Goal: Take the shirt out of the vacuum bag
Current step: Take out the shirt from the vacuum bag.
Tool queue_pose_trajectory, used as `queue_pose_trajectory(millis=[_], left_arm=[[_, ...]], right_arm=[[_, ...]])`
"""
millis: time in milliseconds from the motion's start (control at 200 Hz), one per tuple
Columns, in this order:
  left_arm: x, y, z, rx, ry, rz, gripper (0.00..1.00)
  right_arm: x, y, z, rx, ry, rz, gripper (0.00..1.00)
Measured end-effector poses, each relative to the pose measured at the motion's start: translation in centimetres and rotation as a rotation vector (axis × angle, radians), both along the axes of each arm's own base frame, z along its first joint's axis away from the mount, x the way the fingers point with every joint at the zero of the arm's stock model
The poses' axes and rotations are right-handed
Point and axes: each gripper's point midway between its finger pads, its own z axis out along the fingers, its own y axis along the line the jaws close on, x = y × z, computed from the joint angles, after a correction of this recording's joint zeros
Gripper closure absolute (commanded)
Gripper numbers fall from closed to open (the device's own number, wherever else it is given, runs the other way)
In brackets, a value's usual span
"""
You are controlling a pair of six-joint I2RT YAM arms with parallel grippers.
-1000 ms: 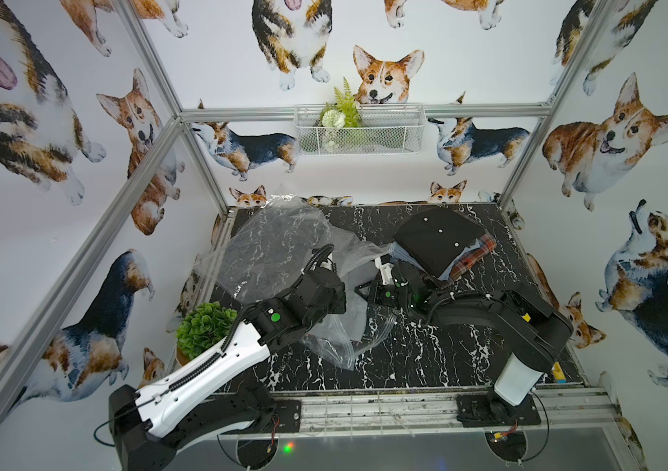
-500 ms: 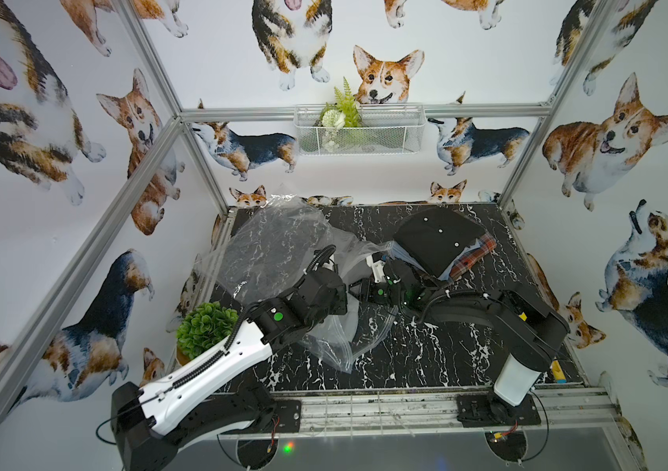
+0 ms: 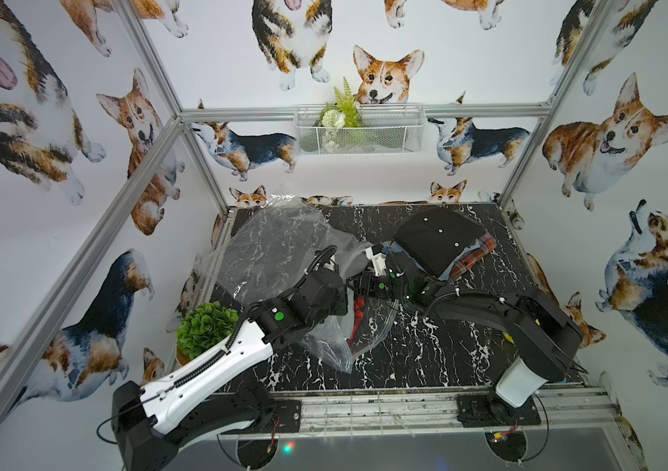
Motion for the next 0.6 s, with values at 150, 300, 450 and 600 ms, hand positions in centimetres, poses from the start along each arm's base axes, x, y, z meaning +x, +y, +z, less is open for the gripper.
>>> queue_pose_trajectory(millis=[150,300,450,600], left_arm=[[0.0,-0.1,0.0,-0.002,0.002,-0.003,1.0],[0.0,-0.1,0.0,-0.002,0.003,-0.003,1.0],[-0.1,0.0,0.0,-0.003,0.002,-0.003,1.0],[-0.1,0.0,-0.1,-0.004,0.004,-0.001,1.0]], right_arm=[[-0.6,-0.2,-2.4,-0.035,0.041,0.015,0.6],[-1.2,-0.5,-5.3,-0.08,0.091,0.027,0.59],[-1.8,-0.7,-6.8,-0.101,0.115,0.038,0.58],[-2.2,-1.0,-8.0,-0.113,0.127,0.04,0.56]])
